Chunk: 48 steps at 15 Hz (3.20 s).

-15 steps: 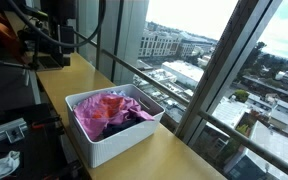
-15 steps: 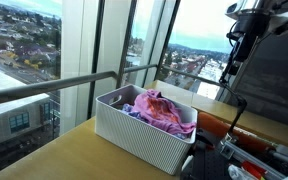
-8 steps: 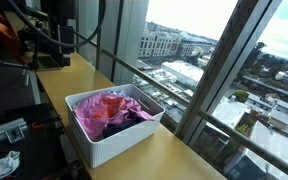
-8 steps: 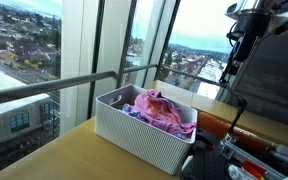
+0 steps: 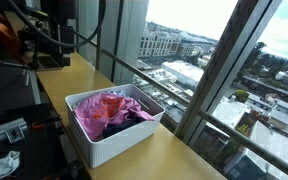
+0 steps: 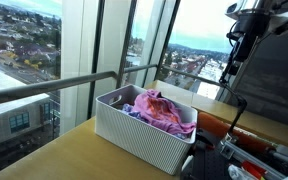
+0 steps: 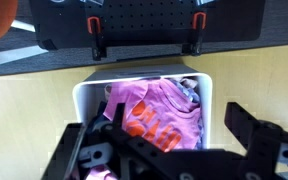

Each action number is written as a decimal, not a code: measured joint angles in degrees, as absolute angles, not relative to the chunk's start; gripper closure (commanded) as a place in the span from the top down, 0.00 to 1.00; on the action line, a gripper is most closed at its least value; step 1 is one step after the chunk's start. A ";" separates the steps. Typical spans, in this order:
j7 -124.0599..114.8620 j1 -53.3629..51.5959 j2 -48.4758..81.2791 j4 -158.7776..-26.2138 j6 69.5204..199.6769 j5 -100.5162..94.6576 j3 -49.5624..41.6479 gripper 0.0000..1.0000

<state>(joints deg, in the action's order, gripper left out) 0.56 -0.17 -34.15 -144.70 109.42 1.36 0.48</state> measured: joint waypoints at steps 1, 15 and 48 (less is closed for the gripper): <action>0.56 -0.17 -34.15 -144.70 109.42 1.36 0.48 1.00; 0.56 -0.17 -34.15 -144.70 109.42 1.36 0.48 1.00; -13.48 0.71 24.69 -129.00 160.87 -31.54 0.12 1.00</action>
<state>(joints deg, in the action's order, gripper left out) -13.48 0.71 24.69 -129.00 160.87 -31.54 0.12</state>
